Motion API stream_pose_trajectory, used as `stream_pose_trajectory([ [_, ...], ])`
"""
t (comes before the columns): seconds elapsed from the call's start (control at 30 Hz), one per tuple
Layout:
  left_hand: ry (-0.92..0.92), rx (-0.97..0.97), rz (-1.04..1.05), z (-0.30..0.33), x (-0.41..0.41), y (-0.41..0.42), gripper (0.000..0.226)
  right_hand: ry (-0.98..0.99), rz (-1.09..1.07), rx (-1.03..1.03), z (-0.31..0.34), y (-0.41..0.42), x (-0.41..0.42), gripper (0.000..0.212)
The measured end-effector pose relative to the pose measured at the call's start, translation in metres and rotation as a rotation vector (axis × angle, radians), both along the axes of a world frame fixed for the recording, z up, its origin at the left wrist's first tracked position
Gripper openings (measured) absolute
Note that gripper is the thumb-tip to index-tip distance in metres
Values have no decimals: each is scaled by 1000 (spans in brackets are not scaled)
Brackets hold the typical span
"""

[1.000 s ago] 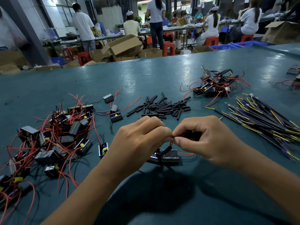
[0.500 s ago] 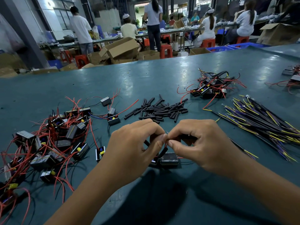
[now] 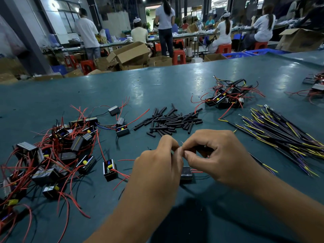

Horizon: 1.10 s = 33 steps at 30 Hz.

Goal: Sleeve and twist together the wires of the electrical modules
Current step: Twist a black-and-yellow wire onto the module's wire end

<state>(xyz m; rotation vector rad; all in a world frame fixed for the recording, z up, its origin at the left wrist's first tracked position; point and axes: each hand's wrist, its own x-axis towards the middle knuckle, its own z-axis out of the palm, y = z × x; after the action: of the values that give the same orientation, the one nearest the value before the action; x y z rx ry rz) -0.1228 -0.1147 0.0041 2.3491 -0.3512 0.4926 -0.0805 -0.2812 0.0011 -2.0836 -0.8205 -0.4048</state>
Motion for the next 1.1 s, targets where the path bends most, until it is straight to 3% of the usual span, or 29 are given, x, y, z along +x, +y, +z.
stream_pose_trajectory([
  [0.37,55,-343,-62,-9,6,-2,24,-36,8,-17,1,0,0,5],
  [0.53,47,-120,-66,-6,6,4,25,-68,9,-56,1,0,-2,5],
  [0.63,117,-147,-100,-1,7,7,27,-86,10,-64,1,-1,-2,5],
  [0.7,236,-260,-104,1,9,7,29,-118,3,-89,2,-1,-2,3],
  [0.83,640,-750,-158,7,11,7,33,-177,2,-146,3,0,-3,5],
  [0.9,696,-790,-201,7,12,9,30,-159,17,-131,3,0,-2,4],
  [1.0,462,-600,-208,0,21,15,26,-92,38,-72,3,-4,2,4],
  [1.1,155,-376,-296,-6,30,26,6,-70,40,-56,2,-8,7,5],
])
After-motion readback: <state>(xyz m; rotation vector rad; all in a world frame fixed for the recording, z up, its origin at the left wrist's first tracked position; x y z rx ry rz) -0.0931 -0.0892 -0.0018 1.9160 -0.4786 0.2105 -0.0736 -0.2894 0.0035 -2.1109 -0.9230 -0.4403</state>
